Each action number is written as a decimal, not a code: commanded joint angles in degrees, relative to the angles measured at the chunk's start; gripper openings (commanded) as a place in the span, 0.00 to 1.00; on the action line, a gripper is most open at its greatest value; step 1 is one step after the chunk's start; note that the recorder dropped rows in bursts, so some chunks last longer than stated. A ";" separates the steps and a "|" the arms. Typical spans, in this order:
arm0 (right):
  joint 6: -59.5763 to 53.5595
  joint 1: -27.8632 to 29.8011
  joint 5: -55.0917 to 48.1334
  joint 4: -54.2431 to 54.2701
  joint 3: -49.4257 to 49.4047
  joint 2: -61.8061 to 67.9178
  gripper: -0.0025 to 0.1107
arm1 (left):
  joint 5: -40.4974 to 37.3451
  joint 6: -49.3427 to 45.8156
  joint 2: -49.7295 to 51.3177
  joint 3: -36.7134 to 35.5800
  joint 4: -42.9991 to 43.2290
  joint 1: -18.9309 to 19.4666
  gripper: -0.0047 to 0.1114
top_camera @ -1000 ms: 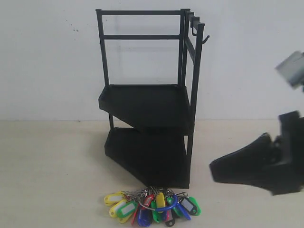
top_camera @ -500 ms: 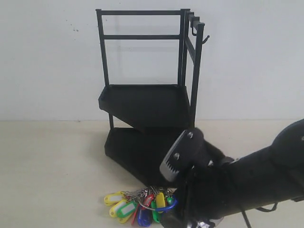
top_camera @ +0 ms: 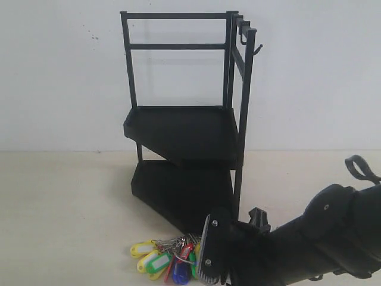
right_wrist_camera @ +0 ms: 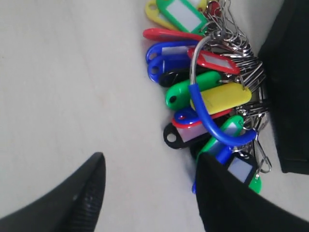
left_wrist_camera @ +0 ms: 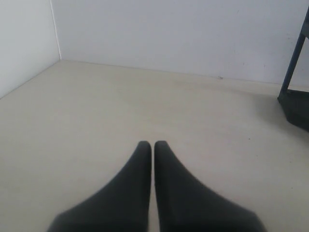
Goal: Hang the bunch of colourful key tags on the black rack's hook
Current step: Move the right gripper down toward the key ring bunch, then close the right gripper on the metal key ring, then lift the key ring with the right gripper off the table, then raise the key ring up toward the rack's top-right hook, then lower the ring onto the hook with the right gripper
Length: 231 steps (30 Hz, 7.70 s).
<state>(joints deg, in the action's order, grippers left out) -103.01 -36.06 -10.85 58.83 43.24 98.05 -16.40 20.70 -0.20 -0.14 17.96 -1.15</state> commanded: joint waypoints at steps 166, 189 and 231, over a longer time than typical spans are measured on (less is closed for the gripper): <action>92.78 -6.59 -49.00 -76.85 23.87 -21.98 0.02 | 0.16 -0.10 0.20 0.14 -0.16 -0.07 0.08; 106.28 -6.78 -45.62 -90.60 23.87 -22.05 0.02 | 0.27 -0.10 0.20 0.14 -0.16 -0.07 0.08; 152.47 9.88 -2.13 -130.06 28.29 -15.21 0.02 | 0.27 -0.10 0.20 0.14 -0.16 -0.07 0.08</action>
<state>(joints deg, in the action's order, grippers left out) 48.45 -26.48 -14.18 -70.14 70.79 82.80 -16.40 20.70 -0.20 -0.14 17.96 -1.15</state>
